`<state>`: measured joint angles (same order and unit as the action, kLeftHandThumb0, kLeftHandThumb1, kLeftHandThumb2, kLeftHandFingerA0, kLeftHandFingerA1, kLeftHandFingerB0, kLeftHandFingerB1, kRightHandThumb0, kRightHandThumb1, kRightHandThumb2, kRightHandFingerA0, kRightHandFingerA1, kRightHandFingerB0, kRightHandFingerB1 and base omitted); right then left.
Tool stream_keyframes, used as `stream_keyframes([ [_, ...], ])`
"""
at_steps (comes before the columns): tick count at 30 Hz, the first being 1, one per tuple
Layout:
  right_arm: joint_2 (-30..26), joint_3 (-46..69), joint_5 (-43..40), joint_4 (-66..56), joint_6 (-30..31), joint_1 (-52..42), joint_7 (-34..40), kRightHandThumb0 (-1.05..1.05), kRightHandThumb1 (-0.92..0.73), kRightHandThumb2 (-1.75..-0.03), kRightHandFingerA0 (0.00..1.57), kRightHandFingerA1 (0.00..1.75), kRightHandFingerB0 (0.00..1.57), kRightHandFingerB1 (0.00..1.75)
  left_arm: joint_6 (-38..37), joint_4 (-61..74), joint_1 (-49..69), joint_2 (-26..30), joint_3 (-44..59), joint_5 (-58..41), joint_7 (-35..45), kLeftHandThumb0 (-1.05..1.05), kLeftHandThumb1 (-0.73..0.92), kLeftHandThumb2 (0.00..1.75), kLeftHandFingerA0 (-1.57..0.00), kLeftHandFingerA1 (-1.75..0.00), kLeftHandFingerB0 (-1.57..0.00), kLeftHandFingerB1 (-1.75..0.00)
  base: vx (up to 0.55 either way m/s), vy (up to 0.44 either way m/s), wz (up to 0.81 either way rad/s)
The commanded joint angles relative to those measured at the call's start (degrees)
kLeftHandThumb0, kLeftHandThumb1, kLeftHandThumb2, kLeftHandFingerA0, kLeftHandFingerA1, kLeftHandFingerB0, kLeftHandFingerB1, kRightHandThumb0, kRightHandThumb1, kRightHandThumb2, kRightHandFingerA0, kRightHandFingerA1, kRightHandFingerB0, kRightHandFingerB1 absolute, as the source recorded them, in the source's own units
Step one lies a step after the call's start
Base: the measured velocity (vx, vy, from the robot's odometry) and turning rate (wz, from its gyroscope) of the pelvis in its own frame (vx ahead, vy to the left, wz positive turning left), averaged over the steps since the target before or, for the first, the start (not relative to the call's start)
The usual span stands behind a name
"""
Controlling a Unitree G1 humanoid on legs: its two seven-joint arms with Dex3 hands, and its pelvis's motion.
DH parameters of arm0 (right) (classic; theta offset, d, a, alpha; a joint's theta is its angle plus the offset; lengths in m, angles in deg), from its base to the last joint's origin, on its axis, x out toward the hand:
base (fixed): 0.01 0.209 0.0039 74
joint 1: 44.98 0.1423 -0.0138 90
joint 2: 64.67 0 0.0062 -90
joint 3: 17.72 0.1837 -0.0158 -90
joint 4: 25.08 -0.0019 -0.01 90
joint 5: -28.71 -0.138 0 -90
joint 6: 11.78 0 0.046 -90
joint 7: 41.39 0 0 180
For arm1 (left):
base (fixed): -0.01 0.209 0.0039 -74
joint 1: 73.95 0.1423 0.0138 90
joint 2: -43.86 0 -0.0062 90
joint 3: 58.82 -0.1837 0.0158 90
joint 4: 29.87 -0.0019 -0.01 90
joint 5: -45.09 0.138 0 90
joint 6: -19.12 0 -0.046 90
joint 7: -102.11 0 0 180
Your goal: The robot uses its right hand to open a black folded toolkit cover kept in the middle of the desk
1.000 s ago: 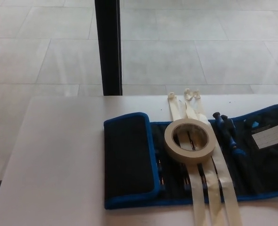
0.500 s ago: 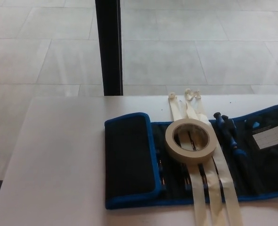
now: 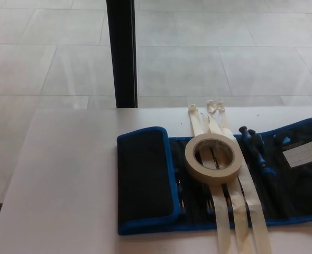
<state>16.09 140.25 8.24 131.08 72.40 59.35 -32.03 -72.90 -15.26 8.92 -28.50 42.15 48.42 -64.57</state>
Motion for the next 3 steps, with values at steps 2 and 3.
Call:
stream_keyframes([
  [2,-0.20,-1.48,-6.99,1.54,0.63,-0.35,-5.06,-0.56,-0.72,-0.67,0.75,1.22,0.75,1.29,1.14,-0.56,1.03,0.15,0.51,-0.66,0.39,-0.98,0.92,0.76,-0.25,-0.47,-0.21,-0.33,0.00,0.000,0.00],
  [3,-0.20,-1.48,-6.99,1.54,0.63,-0.35,-5.06,-0.56,-0.72,-0.67,0.75,1.22,0.75,1.29,1.14,-0.56,1.03,0.15,0.51,-0.66,0.39,-0.98,0.92,0.76,-0.25,-0.47,-0.21,-0.33,0.00,0.000,0.00],
])
